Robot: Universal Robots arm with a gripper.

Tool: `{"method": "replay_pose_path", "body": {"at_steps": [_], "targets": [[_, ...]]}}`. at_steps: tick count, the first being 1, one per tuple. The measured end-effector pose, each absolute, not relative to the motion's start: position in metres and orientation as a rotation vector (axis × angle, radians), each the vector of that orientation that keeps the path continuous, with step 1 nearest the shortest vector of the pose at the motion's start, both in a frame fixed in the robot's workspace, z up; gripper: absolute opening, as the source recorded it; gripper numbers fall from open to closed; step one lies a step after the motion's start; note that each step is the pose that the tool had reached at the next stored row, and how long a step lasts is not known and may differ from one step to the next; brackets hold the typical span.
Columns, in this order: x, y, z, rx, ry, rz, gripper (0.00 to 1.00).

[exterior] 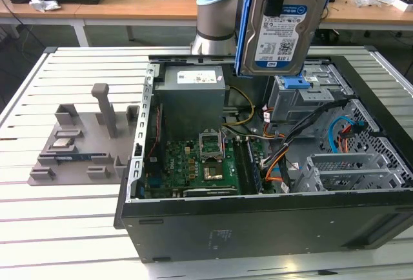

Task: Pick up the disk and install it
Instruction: 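Pick up the disk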

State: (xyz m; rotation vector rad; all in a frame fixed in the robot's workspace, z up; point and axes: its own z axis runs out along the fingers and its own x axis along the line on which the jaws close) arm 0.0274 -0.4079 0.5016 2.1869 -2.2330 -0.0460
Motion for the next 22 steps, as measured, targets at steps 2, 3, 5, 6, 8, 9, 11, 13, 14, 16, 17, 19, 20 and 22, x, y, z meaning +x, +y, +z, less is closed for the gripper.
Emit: {"method": "replay_pose_path", "body": {"at_steps": [2,3,5,6,8,9,11,13,14,16,17,19,20,22], "targets": [[0.028,-0.415,0.502,2.187,-2.233,-0.046,0.37],[0.028,-0.417,0.502,2.187,-2.233,-0.046,0.37],[0.028,-0.422,0.502,2.187,-2.233,-0.046,0.37],[0.028,-0.424,0.502,2.187,-2.233,-0.046,0.37],[0.029,-0.432,0.502,2.187,-2.233,-0.046,0.37],[0.029,-0.434,0.502,2.187,-2.233,-0.046,0.37],[0.029,-0.439,0.501,2.187,-2.233,-0.046,0.37],[0.029,-0.446,0.501,2.187,-2.233,-0.046,0.37],[0.029,-0.450,0.501,2.187,-2.233,-0.046,0.37],[0.029,-0.457,0.501,2.187,-2.233,-0.046,0.37],[0.029,-0.459,0.501,2.187,-2.233,-0.046,0.37],[0.029,-0.467,0.501,2.187,-2.233,-0.046,0.37],[0.030,-0.469,0.501,2.187,-2.233,-0.046,0.37],[0.030,-0.476,0.501,2.187,-2.233,-0.046,0.37]]}}
